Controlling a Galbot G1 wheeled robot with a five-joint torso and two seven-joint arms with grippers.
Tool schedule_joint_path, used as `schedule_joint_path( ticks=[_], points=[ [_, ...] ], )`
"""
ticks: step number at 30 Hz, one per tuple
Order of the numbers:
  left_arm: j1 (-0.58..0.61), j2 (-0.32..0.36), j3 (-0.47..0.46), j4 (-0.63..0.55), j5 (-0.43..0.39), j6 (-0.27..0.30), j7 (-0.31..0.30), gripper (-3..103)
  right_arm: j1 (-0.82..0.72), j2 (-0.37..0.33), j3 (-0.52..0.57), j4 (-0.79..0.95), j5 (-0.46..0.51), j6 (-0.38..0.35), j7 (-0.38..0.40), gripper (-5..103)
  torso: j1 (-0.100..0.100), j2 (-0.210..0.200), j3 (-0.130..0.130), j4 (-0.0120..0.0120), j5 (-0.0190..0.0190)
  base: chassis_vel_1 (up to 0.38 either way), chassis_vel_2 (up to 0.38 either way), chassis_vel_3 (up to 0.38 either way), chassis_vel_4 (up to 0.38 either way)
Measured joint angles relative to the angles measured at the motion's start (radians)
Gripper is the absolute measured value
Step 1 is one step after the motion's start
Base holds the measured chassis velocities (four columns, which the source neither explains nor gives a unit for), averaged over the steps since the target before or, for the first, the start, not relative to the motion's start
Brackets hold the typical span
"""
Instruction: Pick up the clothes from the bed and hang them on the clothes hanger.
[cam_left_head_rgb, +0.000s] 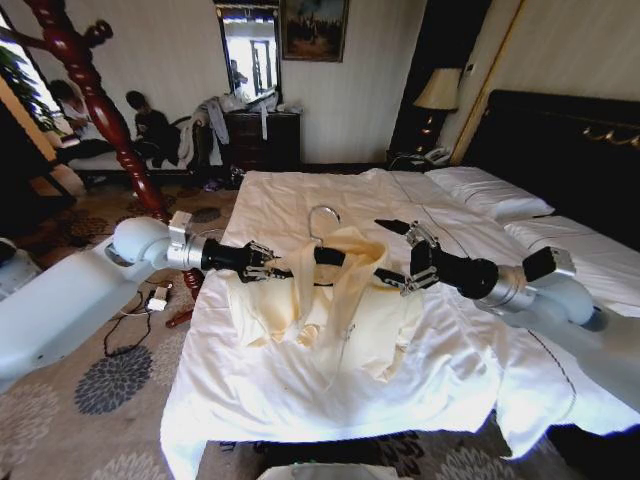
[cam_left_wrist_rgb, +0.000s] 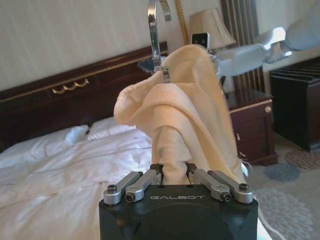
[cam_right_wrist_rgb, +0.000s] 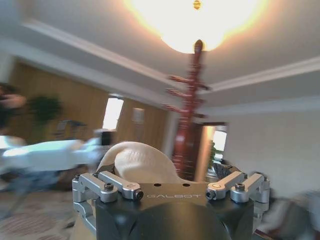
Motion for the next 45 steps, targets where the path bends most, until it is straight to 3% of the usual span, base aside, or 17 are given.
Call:
schedule_joint_path(
  ticks=[1, 4, 6, 8, 13, 15, 22, 29, 33, 34, 35, 36, 38, 40, 41, 44, 45],
  points=[
    [0.000, 0.000, 0.000, 0.000, 0.000, 0.000, 0.000, 17, 0.000, 0.000, 0.000, 0.000, 0.000, 0.000, 0.000, 100, 0.000, 0.000, 0.000, 0.0000, 0.0000, 0.000, 0.000, 0.000, 0.000],
    [0.065, 0.009, -0.083, -0.005, -0.010, 0.002, -0.005, 17, 0.002, -0.006, 0.016, 0.015, -0.015, -0.109, 0.221, 100, 0.000, 0.000, 0.000, -0.0001, -0.0001, 0.000, 0.000, 0.000, 0.000],
    [0.097, 0.016, -0.118, -0.005, -0.012, 0.002, -0.009, 17, 0.004, -0.019, 0.019, 0.011, -0.029, -0.151, 0.278, 100, 0.000, 0.000, 0.000, 0.0004, -0.0002, 0.000, 0.000, 0.000, 0.000],
    [0.106, 0.017, -0.128, -0.004, -0.012, 0.002, -0.011, 17, 0.004, -0.024, 0.020, 0.010, -0.030, -0.160, 0.285, 100, 0.000, 0.000, 0.000, 0.0005, -0.0001, 0.000, 0.000, 0.000, 0.000],
    [0.132, -0.005, -0.174, 0.027, -0.012, 0.005, -0.030, 17, 0.002, -0.066, 0.020, 0.015, -0.042, -0.154, 0.199, 100, 0.000, 0.000, 0.000, -0.0001, 0.0000, 0.000, 0.000, 0.000, 0.000],
    [0.142, -0.046, -0.201, 0.056, -0.017, 0.010, -0.049, 17, -0.001, -0.098, 0.019, 0.007, -0.092, -0.116, 0.126, 100, 0.000, 0.000, 0.000, 0.0001, -0.0003, 0.000, 0.000, 0.000, 0.000],
    [0.158, -0.123, -0.240, 0.098, -0.036, 0.020, -0.085, 17, -0.009, -0.169, 0.016, -0.029, -0.159, -0.022, -0.016, 100, 0.000, 0.000, 0.000, -0.0001, -0.0002, 0.000, 0.000, 0.000, 0.000],
    [0.125, -0.120, -0.256, 0.144, -0.054, 0.020, -0.122, 17, 0.000, -0.186, 0.020, -0.034, -0.134, -0.012, 0.003, 100, 0.000, 0.000, 0.000, -0.0002, -0.0002, 0.000, 0.000, 0.000, 0.000],
    [0.043, -0.068, -0.247, 0.195, -0.129, 0.050, -0.354, 17, 0.025, -0.133, 0.042, -0.041, -0.059, -0.012, 0.108, 100, 0.000, 0.000, 0.000, 0.0003, -0.0001, 0.000, 0.000, 0.000, 0.000],
    [0.034, -0.061, -0.246, 0.198, -0.142, 0.060, -0.398, 17, 0.027, -0.120, 0.046, -0.046, -0.057, -0.013, 0.116, 100, 0.000, 0.000, 0.000, 0.0002, -0.0001, 0.000, 0.000, 0.000, 0.000],
    [0.034, -0.061, -0.246, 0.198, -0.142, 0.060, -0.398, 17, 0.027, -0.120, 0.046, -0.046, -0.057, -0.013, 0.116, 100, 0.000, 0.000, 0.000, 0.0002, -0.0001, 0.000, 0.000, 0.000, 0.000],
    [0.021, -0.041, -0.243, 0.200, -0.181, 0.091, -0.505, 17, 0.031, -0.093, 0.053, -0.059, -0.059, -0.014, 0.123, 100, 0.000, 0.000, 0.000, -0.0003, -0.0002, 0.000, 0.000, 0.000, 0.000],
    [0.006, -0.006, -0.237, 0.198, -0.223, 0.140, -0.642, 17, 0.034, -0.054, 0.058, -0.071, -0.065, -0.015, 0.126, 100, 0.000, 0.000, 0.000, -0.0002, 0.0000, 0.000, 0.000, 0.000, 0.000],
    [-0.014, 0.027, -0.225, 0.200, -0.248, 0.179, -0.720, 17, 0.033, -0.026, 0.058, -0.073, -0.072, -0.016, 0.126, 100, 0.000, 0.000, 0.000, 0.0002, -0.0001, 0.000, 0.000, 0.000, 0.000],
    [-0.014, 0.027, -0.225, 0.200, -0.248, 0.179, -0.720, 17, 0.033, -0.026, 0.058, -0.073, -0.072, -0.016, 0.126, 100, 0.000, 0.000, 0.000, 0.0002, -0.0001, 0.000, 0.000, 0.000, 0.000],
    [-0.065, 0.059, -0.199, 0.209, -0.301, 0.271, -0.863, 17, 0.021, 0.011, 0.062, -0.065, -0.097, -0.016, 0.125, 100, 0.000, 0.000, 0.000, 0.0006, -0.0004, 0.000, 0.000, 0.000, 0.000],
    [-0.065, 0.059, -0.199, 0.209, -0.301, 0.271, -0.863, 17, 0.021, 0.011, 0.062, -0.065, -0.097, -0.016, 0.125, 100, 0.000, 0.000, 0.000, 0.0006, -0.0004, 0.000, 0.000, 0.000, 0.000]
  ],
)
